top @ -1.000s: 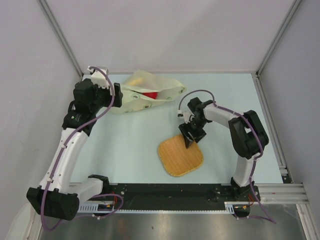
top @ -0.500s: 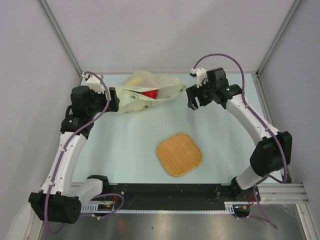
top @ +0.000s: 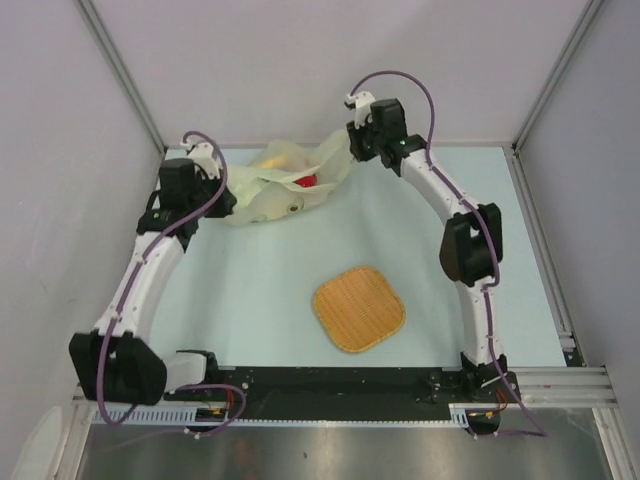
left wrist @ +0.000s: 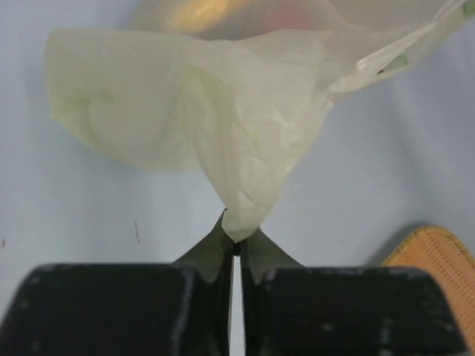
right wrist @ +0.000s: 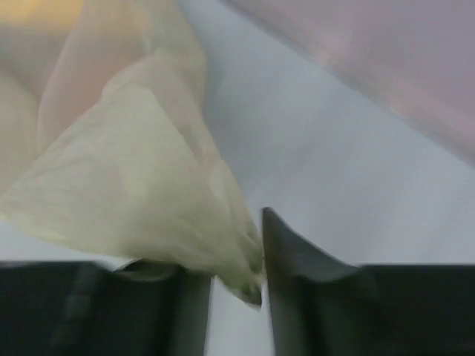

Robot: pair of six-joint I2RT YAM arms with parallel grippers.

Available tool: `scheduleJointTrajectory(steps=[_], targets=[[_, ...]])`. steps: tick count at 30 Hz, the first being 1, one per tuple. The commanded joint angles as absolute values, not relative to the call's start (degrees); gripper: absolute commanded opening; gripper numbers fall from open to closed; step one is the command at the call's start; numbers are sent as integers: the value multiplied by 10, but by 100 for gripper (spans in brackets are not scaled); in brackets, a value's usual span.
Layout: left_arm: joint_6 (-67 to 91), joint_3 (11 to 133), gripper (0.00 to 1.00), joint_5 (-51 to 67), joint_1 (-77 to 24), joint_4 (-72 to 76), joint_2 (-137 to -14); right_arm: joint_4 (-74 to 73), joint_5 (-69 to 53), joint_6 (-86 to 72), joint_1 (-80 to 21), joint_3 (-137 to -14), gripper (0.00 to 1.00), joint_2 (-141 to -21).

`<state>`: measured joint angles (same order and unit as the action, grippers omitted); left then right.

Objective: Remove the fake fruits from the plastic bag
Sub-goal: Pick up the plastic bag at the center of the board.

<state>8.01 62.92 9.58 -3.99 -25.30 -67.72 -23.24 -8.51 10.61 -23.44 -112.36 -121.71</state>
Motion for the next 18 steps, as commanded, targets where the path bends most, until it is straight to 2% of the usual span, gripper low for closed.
scheduleJointTrajectory(steps=[1,2,5,6,10,12,14,17,18], targets=[[76,741,0,173,-41,-186,-791,-157,-71,75,-203,-1389,13,-1296],[75,775,0,179,-44,-176,-820,-151,-64,63,-195,-1435,0,-1320],[57,960,0,206,-56,-177,-946,-107,-45,21,-157,-1540,0,-1378],[41,1067,0,208,-64,-180,-1011,-67,-35,18,-139,-1534,0,-1370],[7,1305,0,212,-88,-185,-1126,-30,0,4,-92,-1480,0,-1323],[3,1359,0,211,-105,-158,-1136,-68,12,4,-74,-1464,0,-1301],[1,1359,0,235,-119,-143,-1122,-93,-16,-10,-38,-1424,0,-1247],[1,1307,0,262,-148,-160,-1081,-131,-45,-40,17,-1334,0,-1168],[1,1281,0,278,-162,-166,-1068,-137,-56,-53,29,-1265,0,-1143]])
